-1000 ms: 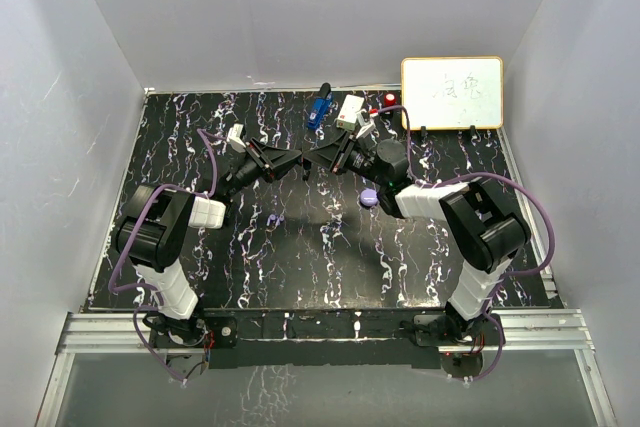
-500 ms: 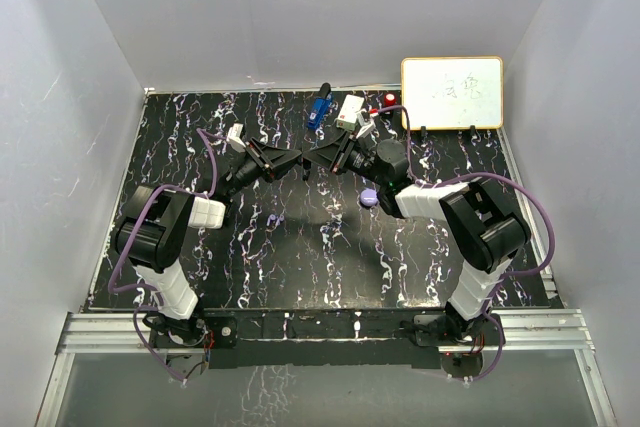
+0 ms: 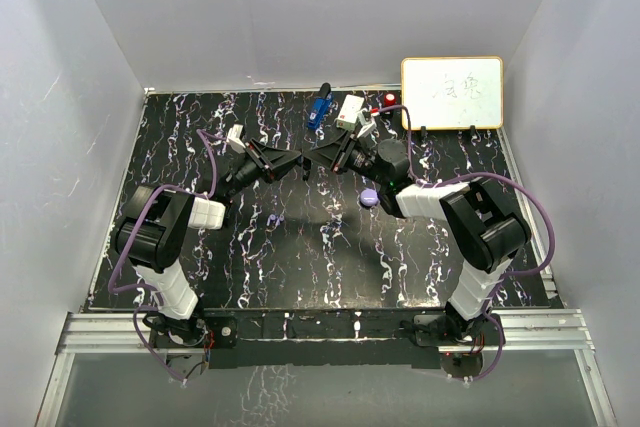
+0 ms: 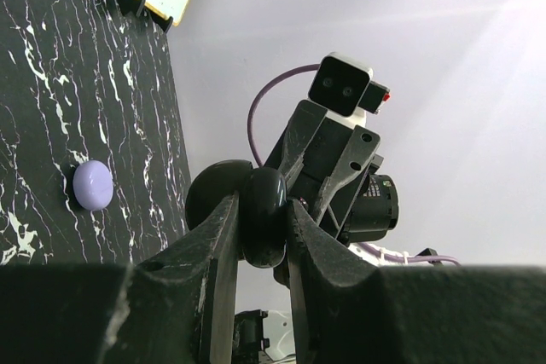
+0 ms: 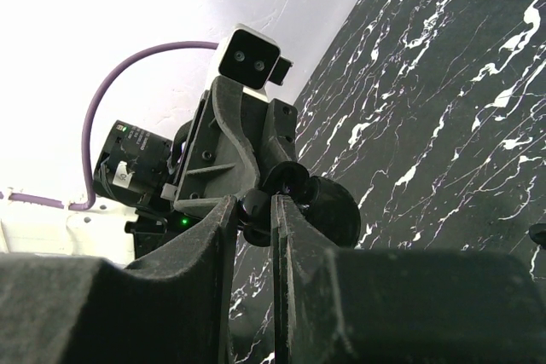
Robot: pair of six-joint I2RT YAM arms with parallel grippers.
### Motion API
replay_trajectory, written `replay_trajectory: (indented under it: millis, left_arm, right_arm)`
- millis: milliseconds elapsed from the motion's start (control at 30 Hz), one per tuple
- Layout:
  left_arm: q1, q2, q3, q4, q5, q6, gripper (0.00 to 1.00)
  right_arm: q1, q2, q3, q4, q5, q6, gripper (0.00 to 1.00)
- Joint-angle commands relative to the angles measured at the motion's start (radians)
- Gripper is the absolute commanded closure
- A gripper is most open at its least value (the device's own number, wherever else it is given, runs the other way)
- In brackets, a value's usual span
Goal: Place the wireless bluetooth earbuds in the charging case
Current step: Place the earbud in the charging case.
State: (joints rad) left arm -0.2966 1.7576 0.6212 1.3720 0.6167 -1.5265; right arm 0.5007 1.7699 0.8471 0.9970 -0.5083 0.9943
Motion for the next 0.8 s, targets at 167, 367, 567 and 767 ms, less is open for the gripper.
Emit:
replay_trajectory:
  millis: [167, 367, 567, 767]
  left_arm:
    - [-0.003, -0.035, -0.01, 0.099, 0.009, -0.014, 1.0]
    - [-0.003, -0.036, -0.009, 0.104, 0.008, -0.017, 1.0]
    - [-0.003, -0.036, -0.007, 0.115, -0.001, -0.024, 1.0]
    - [-0.003, -0.039, 0.0, 0.109, -0.002, -0.024, 1.0]
  right_arm:
    - [-0.014, -0.013, 0.034, 0.074, -0.009, 0.007, 1.0]
    - [-0.014, -0.012, 0.028, 0.079, -0.009, 0.012, 1.0]
    - [-0.015, -0.013, 0.023, 0.084, -0.007, 0.014, 1.0]
    - [-0.018, -0.019, 0.017, 0.081, -0.008, 0.012, 1.0]
